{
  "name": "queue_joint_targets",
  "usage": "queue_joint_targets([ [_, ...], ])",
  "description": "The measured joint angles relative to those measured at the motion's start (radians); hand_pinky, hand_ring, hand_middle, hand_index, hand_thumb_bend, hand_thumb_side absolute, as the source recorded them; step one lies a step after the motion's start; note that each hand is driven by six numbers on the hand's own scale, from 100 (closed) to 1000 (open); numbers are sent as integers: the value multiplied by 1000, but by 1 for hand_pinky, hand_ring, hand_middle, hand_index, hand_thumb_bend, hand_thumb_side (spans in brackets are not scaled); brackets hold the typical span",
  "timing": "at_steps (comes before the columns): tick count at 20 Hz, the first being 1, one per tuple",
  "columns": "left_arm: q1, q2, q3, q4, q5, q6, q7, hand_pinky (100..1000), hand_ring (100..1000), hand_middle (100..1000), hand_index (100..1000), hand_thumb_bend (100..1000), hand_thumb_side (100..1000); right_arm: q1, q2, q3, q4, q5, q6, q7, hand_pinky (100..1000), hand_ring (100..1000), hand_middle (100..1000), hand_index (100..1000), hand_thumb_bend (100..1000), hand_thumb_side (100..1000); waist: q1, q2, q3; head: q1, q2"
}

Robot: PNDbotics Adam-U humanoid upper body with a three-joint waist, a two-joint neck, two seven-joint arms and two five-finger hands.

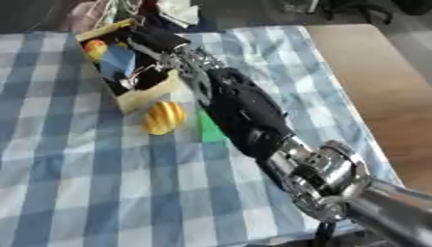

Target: Pick up objects on the table and place them in the box.

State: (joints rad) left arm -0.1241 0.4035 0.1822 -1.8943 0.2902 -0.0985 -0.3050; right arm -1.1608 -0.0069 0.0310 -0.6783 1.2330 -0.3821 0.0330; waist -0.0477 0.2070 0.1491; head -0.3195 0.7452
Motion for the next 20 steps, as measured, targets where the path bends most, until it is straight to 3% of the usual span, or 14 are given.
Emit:
queue_joint_targets([
  [6, 0, 0, 0, 0, 0, 2, -2, 747, 542, 604, 775, 100, 625, 0, 2, 0, -2, 22, 10, -80, 745, 819, 908, 946, 248, 516, 0, 0, 1, 0, 0],
  [11, 2, -1, 0, 0, 0, 2, -1, 747, 542, 604, 774, 100, 626, 1, -37, 20, -39, -77, -34, -70, 716, 777, 841, 936, 169, 489, 0, 0, -11, 5, 0],
  [15, 12, -1, 2, 0, -1, 4, 2, 748, 541, 603, 774, 100, 627, 28, -112, 63, -104, -252, -101, 33, 723, 786, 848, 942, 100, 462, 0, 0, -29, 19, 2],
  [20, 19, 0, 7, 0, -6, 6, 4, 749, 541, 603, 774, 100, 629, 95, -234, 127, -246, -522, -179, 256, 733, 796, 859, 954, 100, 460, 0, -1, -41, 31, 3],
])
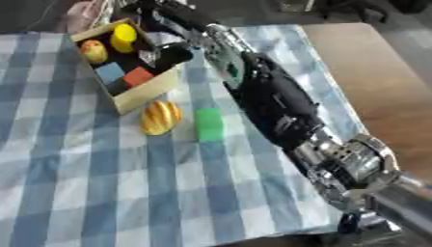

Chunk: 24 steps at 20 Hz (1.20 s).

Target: Pick up objects on the table and place them in the box.

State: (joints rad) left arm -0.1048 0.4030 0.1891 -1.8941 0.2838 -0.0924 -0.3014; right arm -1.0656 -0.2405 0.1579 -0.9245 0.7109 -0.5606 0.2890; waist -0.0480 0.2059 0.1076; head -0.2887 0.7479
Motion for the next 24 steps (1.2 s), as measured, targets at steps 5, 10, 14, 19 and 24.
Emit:
queue_joint_targets([
  [5, 9, 0, 5, 0, -6, 0, 0, 750, 541, 602, 775, 100, 630, 114, -130, 42, -178, -192, -11, 202, 754, 815, 872, 964, 109, 505, 0, 0, -12, 14, 4],
  [10, 10, 0, 6, 1, -11, 0, 0, 750, 541, 602, 775, 100, 629, 233, -215, 65, -313, -233, -5, 310, 787, 849, 903, 981, 179, 546, 0, 0, -17, 19, 7],
  [14, 13, 0, 6, 1, -12, 0, 0, 751, 541, 602, 775, 100, 630, 310, -253, 72, -371, -205, 8, 323, 796, 858, 911, 984, 227, 552, 0, 0, -18, 23, 7],
  [19, 16, 0, 6, 1, -13, 0, 1, 751, 542, 603, 775, 100, 633, 364, -268, 81, -396, -149, 5, 320, 803, 863, 914, 987, 270, 560, 0, 0, -20, 23, 8],
  [24, 16, 0, 6, 1, -15, 0, 0, 751, 542, 603, 776, 100, 632, 380, -267, 105, -396, -59, -12, 304, 810, 867, 918, 990, 306, 558, 0, -1, -20, 23, 8],
])
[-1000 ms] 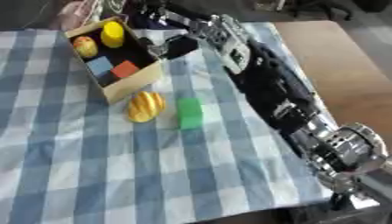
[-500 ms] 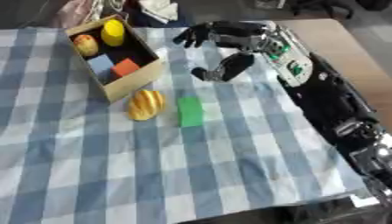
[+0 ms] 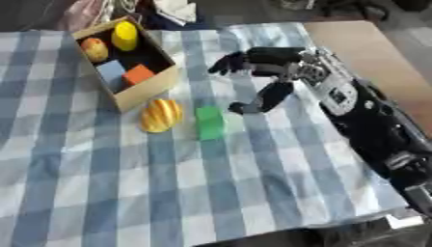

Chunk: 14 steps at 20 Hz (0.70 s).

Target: Pick up objects on the table and place them in the box.

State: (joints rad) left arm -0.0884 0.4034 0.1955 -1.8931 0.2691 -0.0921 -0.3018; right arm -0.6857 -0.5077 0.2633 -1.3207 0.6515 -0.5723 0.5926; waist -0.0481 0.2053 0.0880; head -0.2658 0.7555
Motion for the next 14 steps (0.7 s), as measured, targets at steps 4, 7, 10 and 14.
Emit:
queue_joint_targets([
  [4, 1, 0, 0, 0, -1, 0, 0, 751, 542, 603, 776, 100, 634, 0, 10, 19, 1, 74, -22, -22, 817, 870, 921, 992, 339, 555, 0, -1, 0, -1, 0],
  [7, 1, 0, 0, 0, -1, 0, -1, 751, 542, 603, 776, 100, 633, -1, 23, 35, 5, 122, -38, -38, 816, 867, 912, 990, 341, 562, 0, -1, 2, -1, 0],
  [10, 2, 0, 0, 0, -1, 0, -1, 751, 543, 603, 776, 100, 635, -1, 37, 49, 14, 153, -50, -50, 814, 861, 897, 986, 333, 566, 0, -1, 2, -2, 0],
  [14, 3, 0, 0, 0, -2, 2, -2, 751, 543, 603, 776, 100, 636, -5, 53, 67, 25, 176, -58, -58, 809, 850, 871, 978, 323, 570, 0, -1, 2, -4, 1],
])
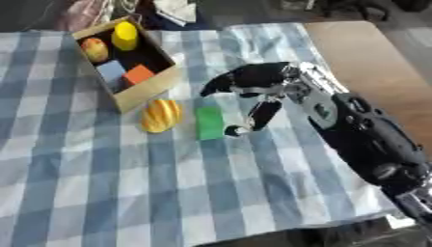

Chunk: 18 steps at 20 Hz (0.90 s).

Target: Pick up objects on the table and place them in the box.

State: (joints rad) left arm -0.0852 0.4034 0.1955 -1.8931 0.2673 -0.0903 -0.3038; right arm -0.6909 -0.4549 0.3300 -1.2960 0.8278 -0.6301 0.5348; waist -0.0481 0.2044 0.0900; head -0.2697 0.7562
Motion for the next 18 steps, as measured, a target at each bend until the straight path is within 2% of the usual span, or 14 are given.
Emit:
queue_joint_targets([
  [8, 3, 0, 0, 0, 0, 2, -2, 752, 543, 603, 776, 100, 637, -9, 29, 11, 33, 34, -12, -12, 776, 797, 772, 935, 302, 512, 0, 0, 1, -3, 0],
  [10, 4, 0, 0, 0, 0, 2, -2, 752, 543, 603, 776, 100, 637, -15, 34, 14, 44, 45, -21, -21, 767, 784, 747, 921, 290, 469, 0, 0, 1, -4, 0],
  [12, 4, 0, 0, 0, -1, 2, -2, 752, 543, 603, 776, 100, 637, -21, 40, 16, 53, 59, -32, -32, 753, 764, 705, 900, 262, 396, 0, 0, 2, -5, 0],
  [16, 4, -4, 0, 0, -1, 2, -2, 752, 543, 603, 776, 100, 638, -28, 48, 16, 61, 78, -56, -71, 714, 695, 577, 797, 188, 139, 0, -1, 3, -5, 0],
  [17, 4, -5, 0, 0, -1, 3, -3, 752, 543, 603, 776, 100, 638, -30, 50, 16, 62, 81, -60, -86, 706, 680, 554, 772, 177, 100, 0, -1, 3, -5, 0],
  [18, 4, -6, 0, 0, -1, 3, -3, 752, 543, 603, 776, 100, 638, -31, 50, 15, 62, 84, -63, -102, 702, 670, 540, 761, 163, 100, 0, -1, 4, -5, 0],
])
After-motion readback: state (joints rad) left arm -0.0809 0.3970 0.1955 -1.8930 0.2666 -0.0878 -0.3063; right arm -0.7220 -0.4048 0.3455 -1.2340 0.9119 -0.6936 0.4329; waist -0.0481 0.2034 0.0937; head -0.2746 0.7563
